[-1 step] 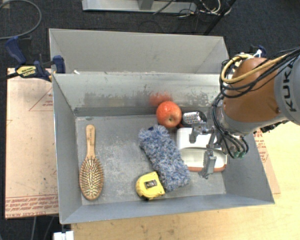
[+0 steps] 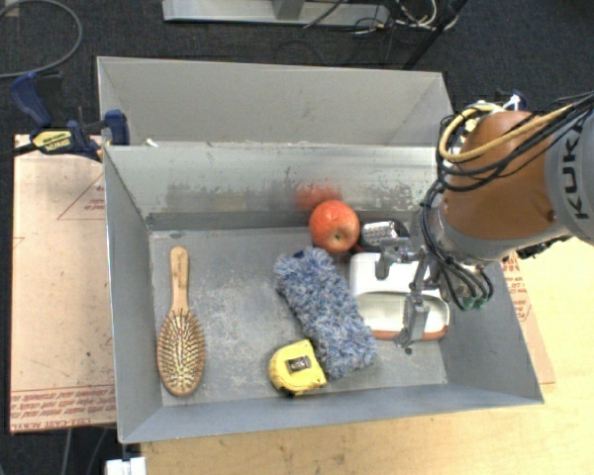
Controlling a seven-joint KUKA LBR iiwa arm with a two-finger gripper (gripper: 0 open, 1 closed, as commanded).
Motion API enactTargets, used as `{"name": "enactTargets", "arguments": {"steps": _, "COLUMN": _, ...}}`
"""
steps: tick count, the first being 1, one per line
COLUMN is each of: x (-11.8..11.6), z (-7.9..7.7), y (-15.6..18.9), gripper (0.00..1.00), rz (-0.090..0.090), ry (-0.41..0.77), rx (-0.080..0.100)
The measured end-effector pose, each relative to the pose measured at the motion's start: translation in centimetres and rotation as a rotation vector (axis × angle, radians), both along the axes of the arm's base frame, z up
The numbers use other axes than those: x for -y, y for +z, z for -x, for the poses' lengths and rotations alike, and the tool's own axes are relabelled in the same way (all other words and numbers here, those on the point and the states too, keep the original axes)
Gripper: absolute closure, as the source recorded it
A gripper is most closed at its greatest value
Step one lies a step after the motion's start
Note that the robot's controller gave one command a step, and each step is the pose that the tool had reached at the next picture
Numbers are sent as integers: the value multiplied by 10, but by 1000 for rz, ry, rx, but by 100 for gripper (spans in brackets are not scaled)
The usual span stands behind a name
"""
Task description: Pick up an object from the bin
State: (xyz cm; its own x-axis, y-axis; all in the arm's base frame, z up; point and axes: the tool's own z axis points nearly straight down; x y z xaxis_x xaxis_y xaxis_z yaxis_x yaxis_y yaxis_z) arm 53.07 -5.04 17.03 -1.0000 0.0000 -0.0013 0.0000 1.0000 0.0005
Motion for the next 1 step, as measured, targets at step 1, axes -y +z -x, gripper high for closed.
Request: {"name": "enactTargets", "arguments": {"steps": 1, "x": -20, "z": -6, "y": -33, "gripper": 0, "rz": 1, "ry": 233, "rx": 4}}
